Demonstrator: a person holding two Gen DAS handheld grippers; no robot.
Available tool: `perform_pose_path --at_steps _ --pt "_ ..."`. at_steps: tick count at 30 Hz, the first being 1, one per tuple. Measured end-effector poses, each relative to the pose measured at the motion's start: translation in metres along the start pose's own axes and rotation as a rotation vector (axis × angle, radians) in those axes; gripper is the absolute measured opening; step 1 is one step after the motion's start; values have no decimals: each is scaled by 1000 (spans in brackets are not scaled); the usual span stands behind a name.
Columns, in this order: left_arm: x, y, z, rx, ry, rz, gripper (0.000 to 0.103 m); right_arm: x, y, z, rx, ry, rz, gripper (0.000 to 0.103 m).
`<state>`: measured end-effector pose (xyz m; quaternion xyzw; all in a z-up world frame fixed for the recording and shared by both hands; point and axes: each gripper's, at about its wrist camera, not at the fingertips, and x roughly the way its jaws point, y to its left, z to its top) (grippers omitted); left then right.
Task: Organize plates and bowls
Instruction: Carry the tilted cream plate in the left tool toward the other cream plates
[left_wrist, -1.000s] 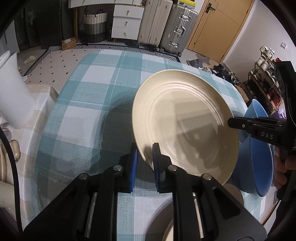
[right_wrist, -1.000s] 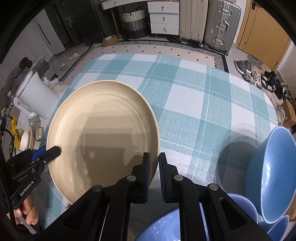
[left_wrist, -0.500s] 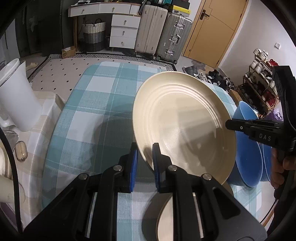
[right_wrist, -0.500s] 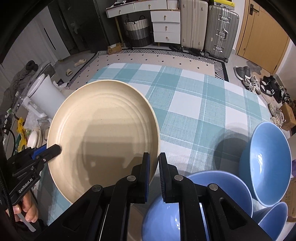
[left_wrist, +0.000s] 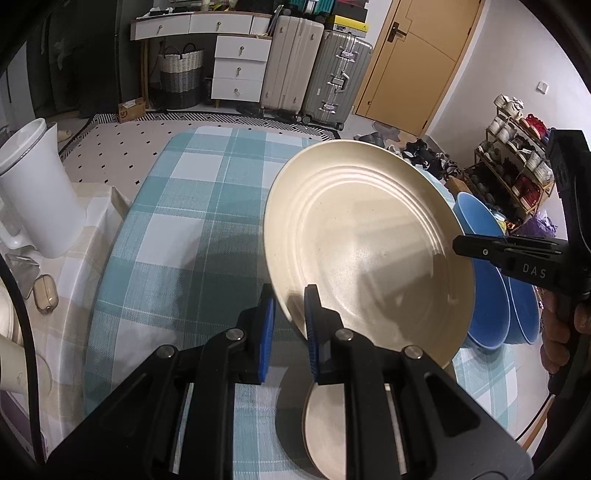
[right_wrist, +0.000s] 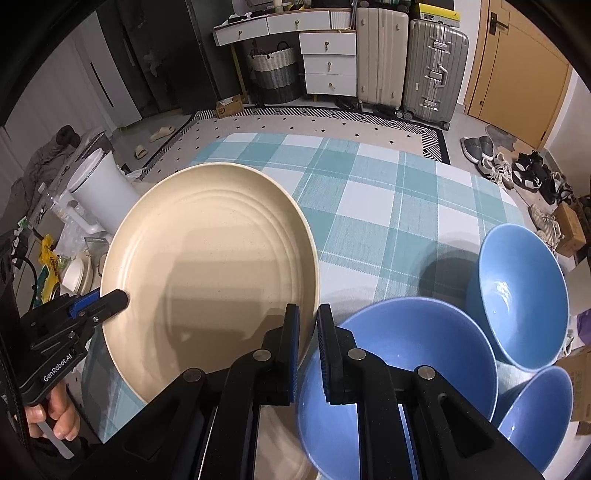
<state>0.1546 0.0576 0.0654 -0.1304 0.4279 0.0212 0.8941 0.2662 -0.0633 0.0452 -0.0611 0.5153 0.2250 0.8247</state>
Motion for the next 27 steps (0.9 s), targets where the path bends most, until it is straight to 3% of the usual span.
perform_pose_path --at_steps 27 --pt "-32 -14 -61 78 33 -22 13 -46 9 -78 50 -80 55 12"
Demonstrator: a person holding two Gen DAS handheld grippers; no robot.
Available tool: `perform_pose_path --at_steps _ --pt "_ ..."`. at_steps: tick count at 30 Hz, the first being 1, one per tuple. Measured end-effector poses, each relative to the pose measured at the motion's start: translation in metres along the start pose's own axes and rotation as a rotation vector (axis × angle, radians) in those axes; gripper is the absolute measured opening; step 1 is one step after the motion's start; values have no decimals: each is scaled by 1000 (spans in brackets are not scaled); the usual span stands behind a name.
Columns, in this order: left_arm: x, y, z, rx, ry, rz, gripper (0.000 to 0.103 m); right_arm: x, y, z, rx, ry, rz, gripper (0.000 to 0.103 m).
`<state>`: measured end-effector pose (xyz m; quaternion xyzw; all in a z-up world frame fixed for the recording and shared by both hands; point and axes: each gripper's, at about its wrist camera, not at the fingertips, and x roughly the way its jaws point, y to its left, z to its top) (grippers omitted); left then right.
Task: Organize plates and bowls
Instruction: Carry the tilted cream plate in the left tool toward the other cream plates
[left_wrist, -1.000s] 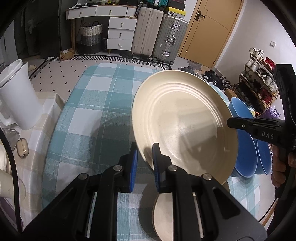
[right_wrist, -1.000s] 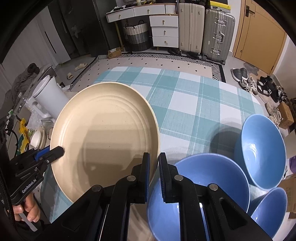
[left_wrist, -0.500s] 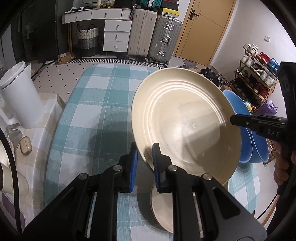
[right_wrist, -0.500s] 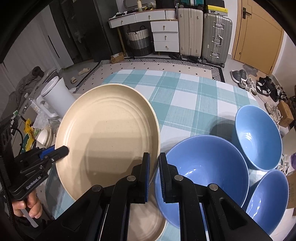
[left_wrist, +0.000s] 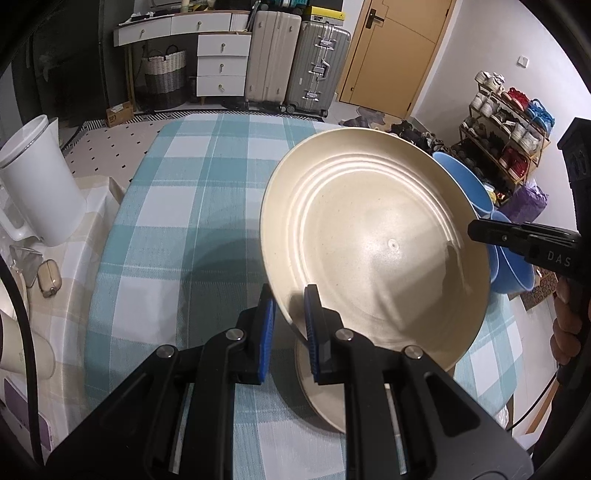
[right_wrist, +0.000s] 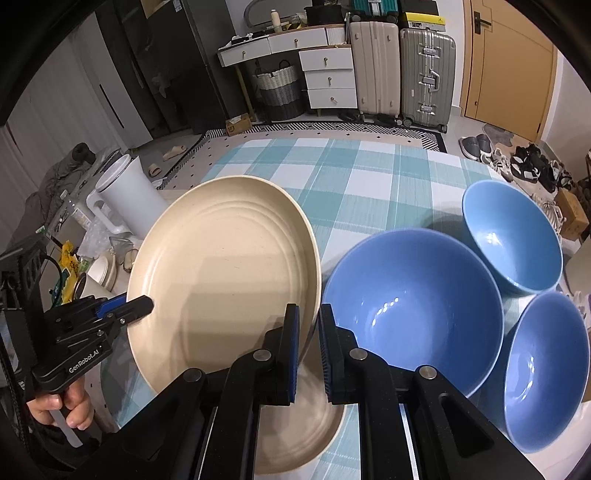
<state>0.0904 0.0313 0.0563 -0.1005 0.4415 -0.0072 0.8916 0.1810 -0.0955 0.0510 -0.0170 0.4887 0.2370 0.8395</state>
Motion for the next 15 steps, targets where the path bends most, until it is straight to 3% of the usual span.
perform_pose_path --at_steps 15 --pt "0 -2 -28 45 30 -6 13 -1 -3 -45 58 10 37 12"
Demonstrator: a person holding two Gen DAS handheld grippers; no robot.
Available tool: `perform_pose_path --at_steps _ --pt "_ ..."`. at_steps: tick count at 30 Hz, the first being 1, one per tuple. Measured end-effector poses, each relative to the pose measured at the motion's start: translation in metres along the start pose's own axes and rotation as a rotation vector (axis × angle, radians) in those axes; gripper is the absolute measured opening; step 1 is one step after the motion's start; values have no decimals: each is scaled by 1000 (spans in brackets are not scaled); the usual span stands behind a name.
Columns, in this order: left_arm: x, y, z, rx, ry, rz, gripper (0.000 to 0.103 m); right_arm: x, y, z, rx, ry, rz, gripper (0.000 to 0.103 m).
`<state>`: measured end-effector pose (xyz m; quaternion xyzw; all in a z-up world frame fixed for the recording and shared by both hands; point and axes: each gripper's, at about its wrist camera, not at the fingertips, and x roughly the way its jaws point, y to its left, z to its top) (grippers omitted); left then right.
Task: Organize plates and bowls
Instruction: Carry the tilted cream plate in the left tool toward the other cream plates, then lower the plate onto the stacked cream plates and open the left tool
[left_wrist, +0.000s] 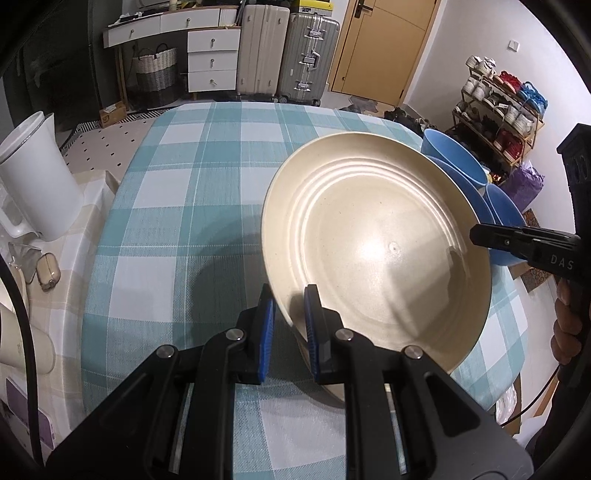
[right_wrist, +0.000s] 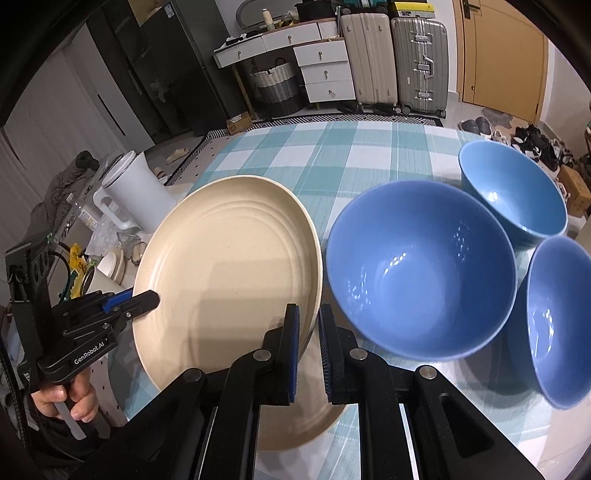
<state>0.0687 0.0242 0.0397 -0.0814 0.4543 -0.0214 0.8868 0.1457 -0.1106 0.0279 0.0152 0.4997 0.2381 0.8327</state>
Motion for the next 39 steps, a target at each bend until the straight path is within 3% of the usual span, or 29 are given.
perform_pose_path --at_steps 26,39 --pt "21 -4 -35 36 65 -7 13 15 -8 -49 54 41 -8 12" --pt "39 -22 -38 87 82 6 13 19 -20 -64 77 50 -67 12"
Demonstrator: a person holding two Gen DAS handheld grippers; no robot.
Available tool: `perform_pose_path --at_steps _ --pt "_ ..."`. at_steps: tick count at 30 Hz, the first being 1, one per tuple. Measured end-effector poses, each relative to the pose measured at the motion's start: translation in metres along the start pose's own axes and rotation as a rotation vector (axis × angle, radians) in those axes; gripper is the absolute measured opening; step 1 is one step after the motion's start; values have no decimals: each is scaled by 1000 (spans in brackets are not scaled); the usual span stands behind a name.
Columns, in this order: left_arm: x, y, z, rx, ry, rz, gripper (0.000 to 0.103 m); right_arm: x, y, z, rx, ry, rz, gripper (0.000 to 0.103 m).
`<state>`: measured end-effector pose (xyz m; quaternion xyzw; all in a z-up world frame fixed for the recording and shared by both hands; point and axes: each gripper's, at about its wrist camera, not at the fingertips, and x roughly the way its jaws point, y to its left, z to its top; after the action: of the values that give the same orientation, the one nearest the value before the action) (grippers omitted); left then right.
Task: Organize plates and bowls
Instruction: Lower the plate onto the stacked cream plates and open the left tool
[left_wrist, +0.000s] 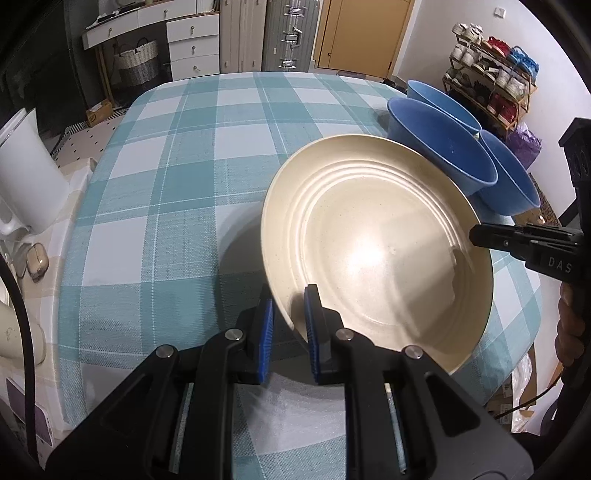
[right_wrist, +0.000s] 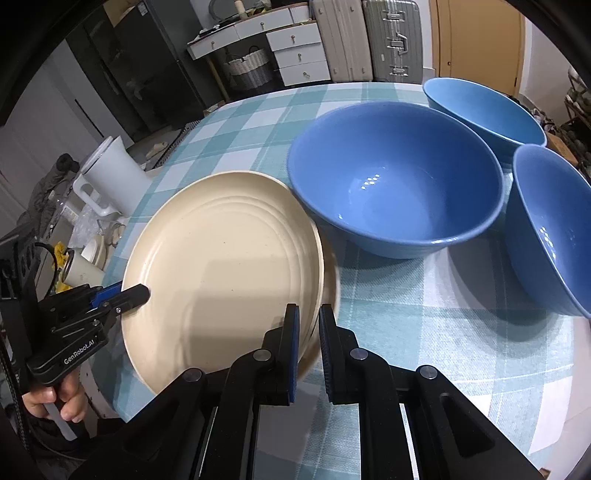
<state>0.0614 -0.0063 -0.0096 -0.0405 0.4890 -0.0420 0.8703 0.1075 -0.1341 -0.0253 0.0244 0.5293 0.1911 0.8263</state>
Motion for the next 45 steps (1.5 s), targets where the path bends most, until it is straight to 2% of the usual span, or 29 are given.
perform_pose_path --at_steps 15,29,33,34,35,37,39,41,42,44,45 --pt "13 -15 1 63 0 82 14 11 -2 -3 -14 16 -34 12" --pt "24 -13 1 52 35 101 15 15 -4 -3 -20 24 -31 13" --pt "24 -7 0 19 39 72 15 12 -6 -3 -16 18 -8 21" --pt "24 -5 1 8 40 64 15 11 -7 -3 -14 15 4 26" --pt "23 -3 2 -4 40 55 17 9 -9 -3 -11 10 17 30" --pt "20 1 4 -28 31 34 22 6 -11 -3 -4 2 32 48" --pt "15 3 7 -44 16 17 31 3 -12 -3 3 3 45 56" --pt "8 4 13 -53 -2 6 55 -1 -12 -1 9 2 45 68" --pt "5 3 15 -56 -14 3 59 -2 -12 -1 10 -1 48 72" --pt "-2 3 22 -59 -42 -16 79 -8 -10 1 9 -7 58 73" --pt "-5 2 25 -62 -48 -25 82 -10 -9 1 6 -12 58 77"
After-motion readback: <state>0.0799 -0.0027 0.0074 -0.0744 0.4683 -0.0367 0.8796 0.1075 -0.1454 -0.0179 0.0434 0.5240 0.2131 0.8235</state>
